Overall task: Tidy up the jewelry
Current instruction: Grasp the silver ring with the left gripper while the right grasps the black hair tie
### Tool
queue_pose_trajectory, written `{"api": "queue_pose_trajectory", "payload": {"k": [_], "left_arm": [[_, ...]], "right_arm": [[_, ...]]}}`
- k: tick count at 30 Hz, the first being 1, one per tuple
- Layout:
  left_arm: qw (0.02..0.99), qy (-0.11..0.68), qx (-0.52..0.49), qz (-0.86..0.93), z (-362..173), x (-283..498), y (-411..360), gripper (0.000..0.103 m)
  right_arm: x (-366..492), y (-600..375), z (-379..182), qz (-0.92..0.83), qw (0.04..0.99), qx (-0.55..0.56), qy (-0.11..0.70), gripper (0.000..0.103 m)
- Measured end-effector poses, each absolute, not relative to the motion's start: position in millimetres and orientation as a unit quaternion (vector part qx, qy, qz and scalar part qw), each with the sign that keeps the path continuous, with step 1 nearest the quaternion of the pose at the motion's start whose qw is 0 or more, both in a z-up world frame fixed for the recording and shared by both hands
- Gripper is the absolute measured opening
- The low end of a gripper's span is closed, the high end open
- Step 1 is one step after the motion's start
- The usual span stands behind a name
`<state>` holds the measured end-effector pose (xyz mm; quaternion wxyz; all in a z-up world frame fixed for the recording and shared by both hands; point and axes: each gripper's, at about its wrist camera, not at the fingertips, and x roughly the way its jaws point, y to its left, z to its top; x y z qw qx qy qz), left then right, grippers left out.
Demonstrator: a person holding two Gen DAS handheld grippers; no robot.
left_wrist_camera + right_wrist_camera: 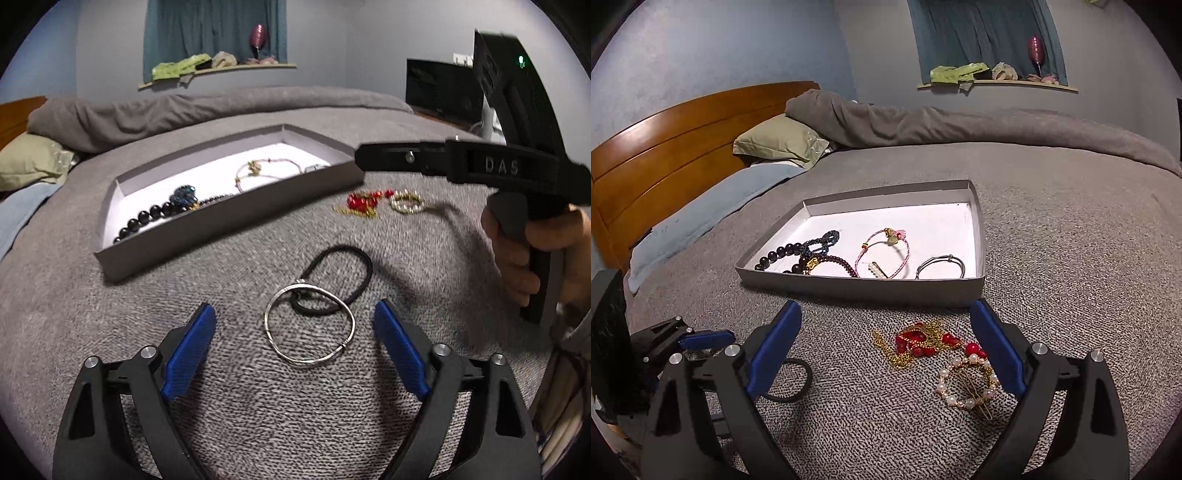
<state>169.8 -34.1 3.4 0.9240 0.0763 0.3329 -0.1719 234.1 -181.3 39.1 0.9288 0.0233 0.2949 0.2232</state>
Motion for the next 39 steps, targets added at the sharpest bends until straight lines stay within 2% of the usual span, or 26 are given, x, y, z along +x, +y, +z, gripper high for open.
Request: {"api": "queue_pose_trajectory", "payload": {"k": [1,2,4,30,33,35,39], "left_arm": [[0.923,0.338,0.075,-0.171,2,171,-34,0.068],[0.921,0.341,0.07,-0.174,1,172,-32,0.064],[0.921,0.341,0.055,-0.179,2,173,-26,0.05],[0.94,0.316,-0.025,-0.122,23,179,37,0.05],[0.94,0.316,-0.023,-0.124,23,180,35,0.05],[0.94,0.316,-0.024,-0.124,23,180,34,0.05],[0.94,0.316,-0.024,-0.124,23,181,33,0.05]], "right_arm": [[234,-181,39,0.227,0.928,0.021,0.295,0.091],[234,-180,39,0.23,0.927,0.02,0.295,0.091],[232,-176,39,0.239,0.925,0.012,0.295,0.091],[207,-105,3,0.327,0.87,-0.109,0.354,0.09],[207,-100,0,0.33,0.865,-0.12,0.359,0.077],[206,-99,-1,0.333,0.864,-0.118,0.36,0.058],[207,-100,0,0.337,0.861,-0.114,0.362,0.041]]}}
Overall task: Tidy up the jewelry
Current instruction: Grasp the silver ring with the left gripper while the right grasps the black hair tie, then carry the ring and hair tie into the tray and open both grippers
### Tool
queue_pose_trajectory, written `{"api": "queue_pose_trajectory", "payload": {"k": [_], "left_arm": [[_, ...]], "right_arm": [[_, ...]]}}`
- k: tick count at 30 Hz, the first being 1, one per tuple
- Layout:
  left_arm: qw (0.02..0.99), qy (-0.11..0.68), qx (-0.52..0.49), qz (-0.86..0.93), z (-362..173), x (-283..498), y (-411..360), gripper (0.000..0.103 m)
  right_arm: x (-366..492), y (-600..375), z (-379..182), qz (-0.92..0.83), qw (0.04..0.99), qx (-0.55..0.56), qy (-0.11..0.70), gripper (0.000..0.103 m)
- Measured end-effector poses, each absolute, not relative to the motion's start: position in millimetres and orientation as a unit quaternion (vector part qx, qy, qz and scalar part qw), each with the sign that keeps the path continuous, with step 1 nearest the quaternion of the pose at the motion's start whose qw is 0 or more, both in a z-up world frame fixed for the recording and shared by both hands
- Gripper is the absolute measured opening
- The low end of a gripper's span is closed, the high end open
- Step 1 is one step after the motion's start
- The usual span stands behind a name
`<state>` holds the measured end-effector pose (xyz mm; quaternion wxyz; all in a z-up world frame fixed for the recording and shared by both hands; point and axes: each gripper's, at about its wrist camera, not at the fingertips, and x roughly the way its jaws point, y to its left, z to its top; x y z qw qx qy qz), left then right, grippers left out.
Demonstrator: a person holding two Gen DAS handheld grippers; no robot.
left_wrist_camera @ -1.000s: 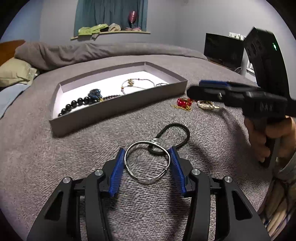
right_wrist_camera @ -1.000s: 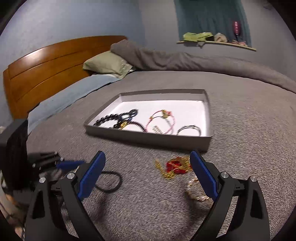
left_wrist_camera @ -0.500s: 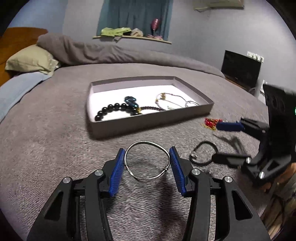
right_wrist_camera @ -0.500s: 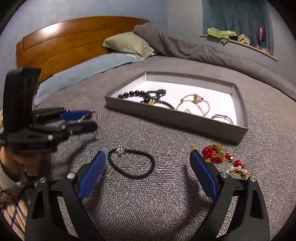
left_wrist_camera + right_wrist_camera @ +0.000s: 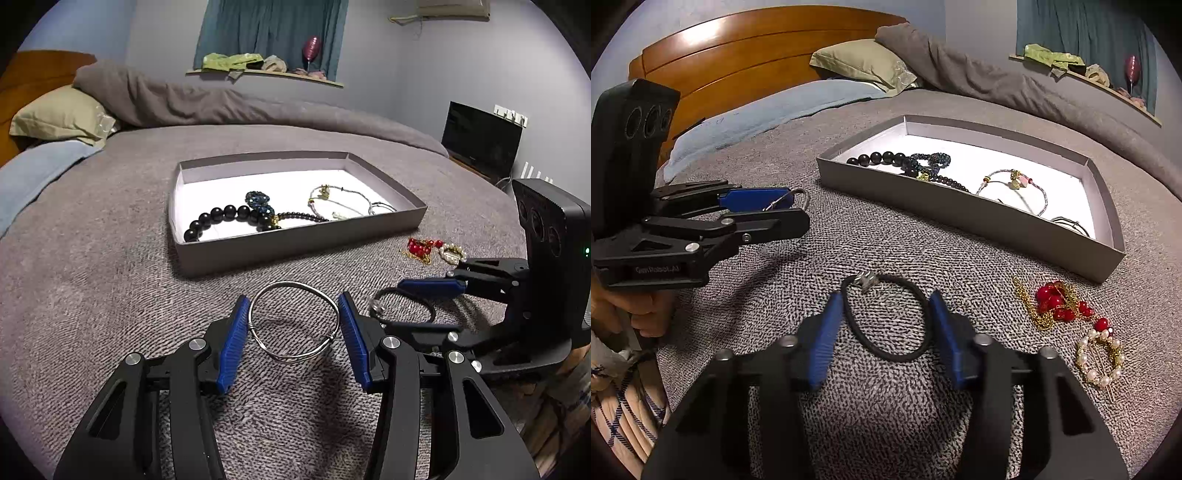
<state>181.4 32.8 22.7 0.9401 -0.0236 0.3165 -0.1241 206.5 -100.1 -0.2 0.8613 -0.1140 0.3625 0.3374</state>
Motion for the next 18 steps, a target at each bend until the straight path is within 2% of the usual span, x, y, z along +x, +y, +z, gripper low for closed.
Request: {"api": "queue_pose_trajectory", "payload": {"k": [5,7,18], "left_arm": [[0.94,0.316,-0.023,-0.125,23,183,31,0.05],[0.94,0.316,-0.024,-0.125,23,185,30,0.05],[0.941,0.309,-0.028,-0.132,30,200,21,0.05]], "right_arm": [[209,-102,1,0.335,0.862,-0.106,0.364,0.014],[210,-103,2,0.334,0.864,-0.105,0.363,0.008],[220,-119,17,0.318,0.883,-0.067,0.339,0.007]]}}
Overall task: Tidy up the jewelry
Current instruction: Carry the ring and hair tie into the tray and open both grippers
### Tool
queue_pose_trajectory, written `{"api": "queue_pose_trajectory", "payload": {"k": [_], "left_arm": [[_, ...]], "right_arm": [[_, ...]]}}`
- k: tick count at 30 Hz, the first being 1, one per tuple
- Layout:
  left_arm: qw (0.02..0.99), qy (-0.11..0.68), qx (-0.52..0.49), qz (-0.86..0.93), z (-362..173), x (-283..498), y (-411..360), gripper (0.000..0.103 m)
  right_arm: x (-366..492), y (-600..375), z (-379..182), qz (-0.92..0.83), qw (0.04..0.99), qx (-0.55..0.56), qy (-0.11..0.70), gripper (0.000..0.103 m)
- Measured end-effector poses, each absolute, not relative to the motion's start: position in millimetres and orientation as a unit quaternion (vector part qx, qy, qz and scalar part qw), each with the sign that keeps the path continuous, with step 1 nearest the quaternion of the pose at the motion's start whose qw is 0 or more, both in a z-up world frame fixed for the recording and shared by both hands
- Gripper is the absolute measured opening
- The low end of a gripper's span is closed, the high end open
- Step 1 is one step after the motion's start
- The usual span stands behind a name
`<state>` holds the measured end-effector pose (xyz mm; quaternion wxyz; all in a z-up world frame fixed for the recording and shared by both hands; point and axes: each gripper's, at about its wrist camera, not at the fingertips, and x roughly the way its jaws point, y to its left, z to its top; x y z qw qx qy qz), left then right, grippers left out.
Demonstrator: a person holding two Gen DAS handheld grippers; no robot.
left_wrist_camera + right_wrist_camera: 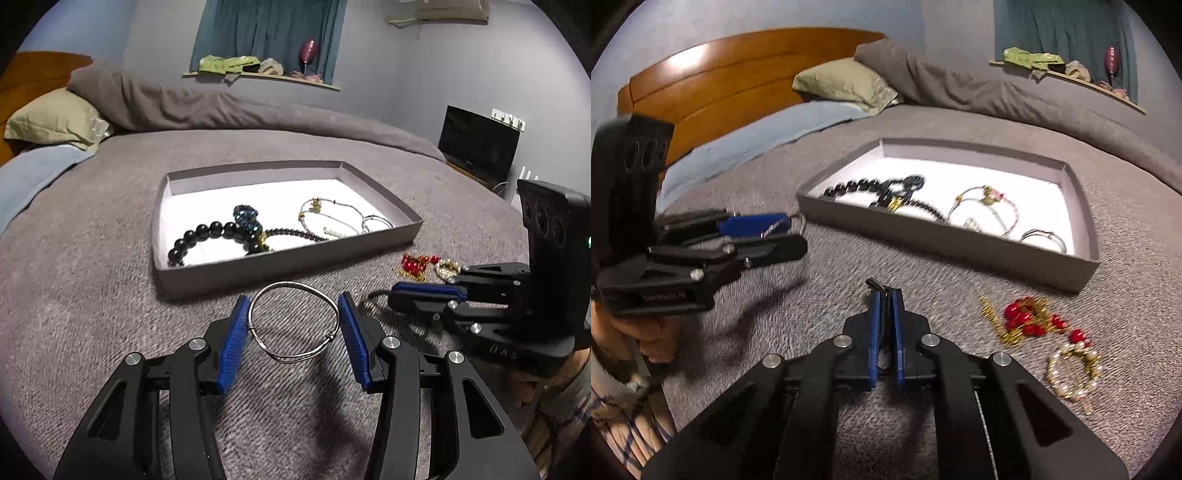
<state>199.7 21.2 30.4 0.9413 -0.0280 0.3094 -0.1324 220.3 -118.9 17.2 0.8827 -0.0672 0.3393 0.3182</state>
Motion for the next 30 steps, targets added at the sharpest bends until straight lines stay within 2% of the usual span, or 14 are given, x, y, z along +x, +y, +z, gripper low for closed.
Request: {"api": "queue_pose_trajectory", "payload": {"k": [12,30], "left_arm": [[0.944,0.298,-0.016,-0.142,40,229,7,0.05],[0.95,0.28,-0.007,-0.137,46,269,1,0.05]], "right_arm": [[238,-152,48,0.287,0.913,0.0,0.29,0.007],[279,-167,63,0.257,0.929,0.025,0.267,0.007]]}}
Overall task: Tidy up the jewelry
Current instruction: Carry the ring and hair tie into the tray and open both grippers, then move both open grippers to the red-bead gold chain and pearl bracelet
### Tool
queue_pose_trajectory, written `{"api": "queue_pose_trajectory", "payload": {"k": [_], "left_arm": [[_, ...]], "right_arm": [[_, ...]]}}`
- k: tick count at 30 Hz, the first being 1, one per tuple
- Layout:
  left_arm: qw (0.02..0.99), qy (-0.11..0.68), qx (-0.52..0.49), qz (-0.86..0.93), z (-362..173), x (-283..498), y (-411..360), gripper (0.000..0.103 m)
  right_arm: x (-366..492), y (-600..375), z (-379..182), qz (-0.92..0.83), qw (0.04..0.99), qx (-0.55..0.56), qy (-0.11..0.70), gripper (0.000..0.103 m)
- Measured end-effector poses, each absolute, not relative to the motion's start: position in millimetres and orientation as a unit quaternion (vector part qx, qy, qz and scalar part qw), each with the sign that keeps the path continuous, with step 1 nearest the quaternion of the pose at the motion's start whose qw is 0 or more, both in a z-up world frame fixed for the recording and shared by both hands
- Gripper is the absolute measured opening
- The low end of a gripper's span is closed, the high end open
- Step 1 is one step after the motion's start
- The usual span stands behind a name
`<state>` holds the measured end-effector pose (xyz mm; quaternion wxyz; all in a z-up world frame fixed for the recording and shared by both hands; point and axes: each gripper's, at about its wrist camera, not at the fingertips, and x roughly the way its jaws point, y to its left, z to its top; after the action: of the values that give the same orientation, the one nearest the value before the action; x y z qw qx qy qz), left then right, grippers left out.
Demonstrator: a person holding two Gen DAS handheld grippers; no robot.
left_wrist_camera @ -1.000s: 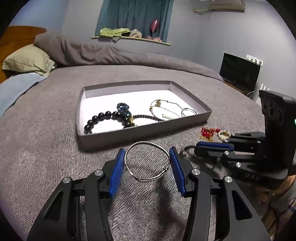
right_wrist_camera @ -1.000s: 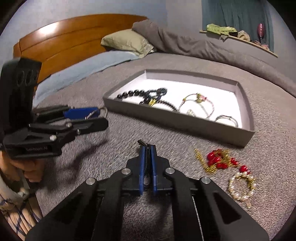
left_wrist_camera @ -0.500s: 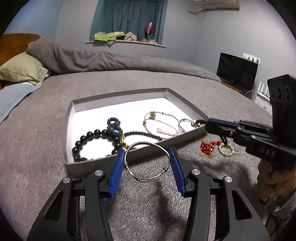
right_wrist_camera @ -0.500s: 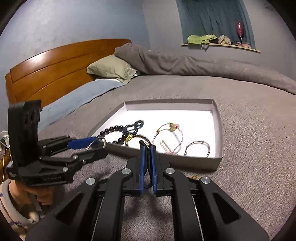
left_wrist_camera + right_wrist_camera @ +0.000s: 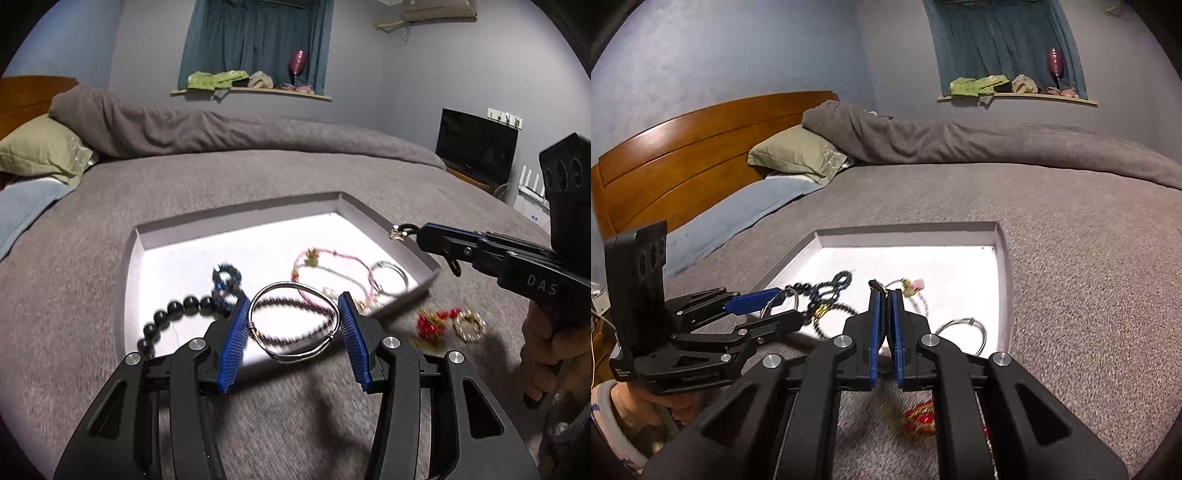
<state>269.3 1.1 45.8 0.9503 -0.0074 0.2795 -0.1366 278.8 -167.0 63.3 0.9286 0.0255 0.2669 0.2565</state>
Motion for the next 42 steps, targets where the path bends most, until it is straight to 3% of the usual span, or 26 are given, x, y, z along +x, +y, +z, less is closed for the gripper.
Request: {"api": "queue_pose_trajectory", "payload": {"k": [26,33,35,42], "left_arm": [[0.943,0.315,-0.033,-0.104,34,331,7,0.05],[0.945,0.308,-0.028,-0.104,35,328,6,0.068],[0.947,0.304,-0.022,-0.104,37,326,4,0.072],[0.953,0.285,-0.015,-0.1,43,316,2,0.082]], "right_arm": [[350,-148,33,0.202,0.921,-0.01,0.333,0.007],[350,-148,32,0.201,0.921,-0.004,0.333,0.008],[349,-150,32,0.204,0.921,-0.002,0.332,0.021],[334,-157,39,0.214,0.928,0.004,0.304,0.035]]}}
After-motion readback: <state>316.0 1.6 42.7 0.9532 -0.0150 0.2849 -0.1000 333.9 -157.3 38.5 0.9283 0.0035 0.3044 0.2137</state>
